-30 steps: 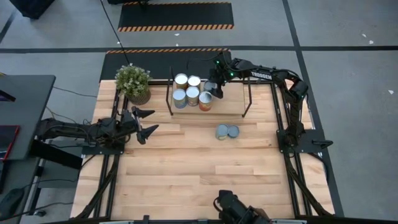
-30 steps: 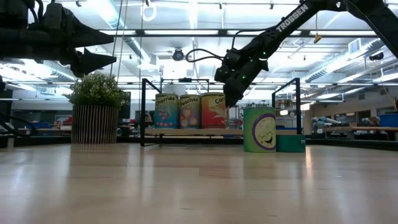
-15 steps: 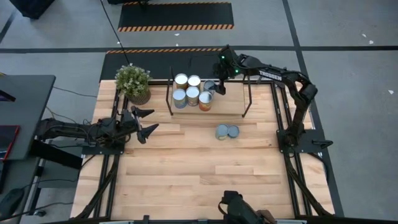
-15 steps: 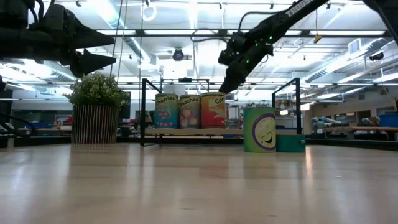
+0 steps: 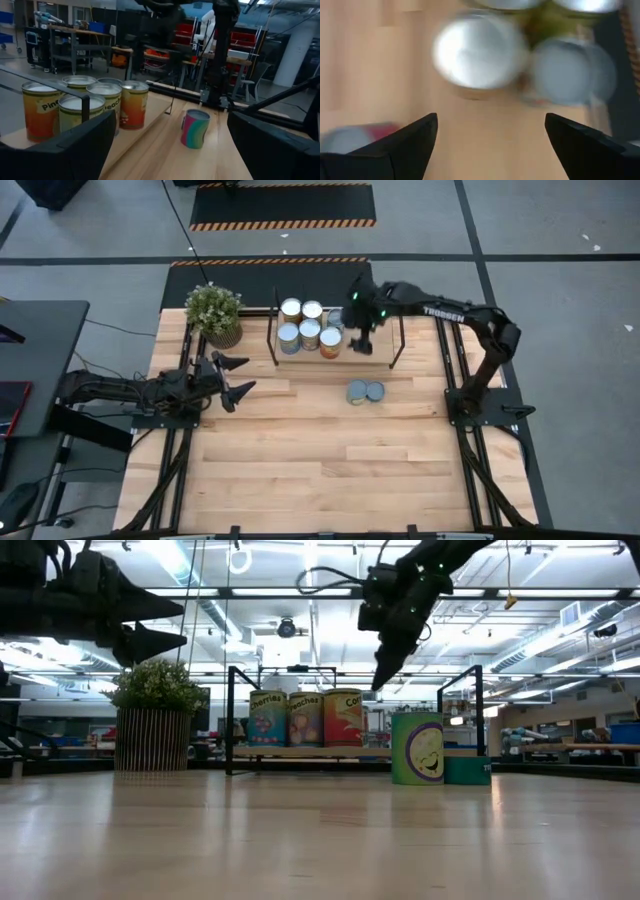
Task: Pick and place cans onto a shelf
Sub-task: Put the canned soup on the shelf
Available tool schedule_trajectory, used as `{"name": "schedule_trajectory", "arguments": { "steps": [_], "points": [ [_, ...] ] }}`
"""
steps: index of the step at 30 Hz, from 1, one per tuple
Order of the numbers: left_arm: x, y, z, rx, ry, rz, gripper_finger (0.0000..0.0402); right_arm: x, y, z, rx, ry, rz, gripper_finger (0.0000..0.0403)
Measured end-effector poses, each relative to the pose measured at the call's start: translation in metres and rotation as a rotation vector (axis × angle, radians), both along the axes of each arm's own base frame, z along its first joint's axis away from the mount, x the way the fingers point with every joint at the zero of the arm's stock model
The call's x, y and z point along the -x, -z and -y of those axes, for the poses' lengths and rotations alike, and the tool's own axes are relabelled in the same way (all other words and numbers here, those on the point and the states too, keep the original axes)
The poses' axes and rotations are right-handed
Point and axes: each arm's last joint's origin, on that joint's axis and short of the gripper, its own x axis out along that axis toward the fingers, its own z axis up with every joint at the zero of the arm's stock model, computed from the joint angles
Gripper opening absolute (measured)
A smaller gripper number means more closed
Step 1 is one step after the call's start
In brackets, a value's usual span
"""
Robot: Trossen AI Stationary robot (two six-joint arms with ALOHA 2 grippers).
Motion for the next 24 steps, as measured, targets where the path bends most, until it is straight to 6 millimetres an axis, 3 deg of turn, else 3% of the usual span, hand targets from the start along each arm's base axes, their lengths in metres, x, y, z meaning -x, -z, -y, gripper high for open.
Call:
{"name": "schedule_trajectory", "arguments": {
  "steps": [6, 12, 16, 24],
  "points": [
    [0.000, 0.002, 0.000, 0.020, 0.005, -0.010, 0.0389, -0.024, 0.026, -0.061, -0.031, -0.131, -0.033, 0.0375],
    [0.000, 0.002, 0.000, 0.020, 0.005, -0.015, 0.0389, -0.036, 0.042, -0.105, 0.031, -0.131, -0.046, 0.0375],
    [0.000, 0.003, 0.000, 0.020, 0.005, -0.018, 0.0389, -0.034, 0.053, -0.117, 0.046, -0.087, -0.089, 0.0375],
    [0.000, 0.004, 0.000, 0.019, 0.005, -0.031, 0.0389, -0.023, 0.076, -0.121, 0.042, 0.001, -0.158, 0.0375]
  ]
}}
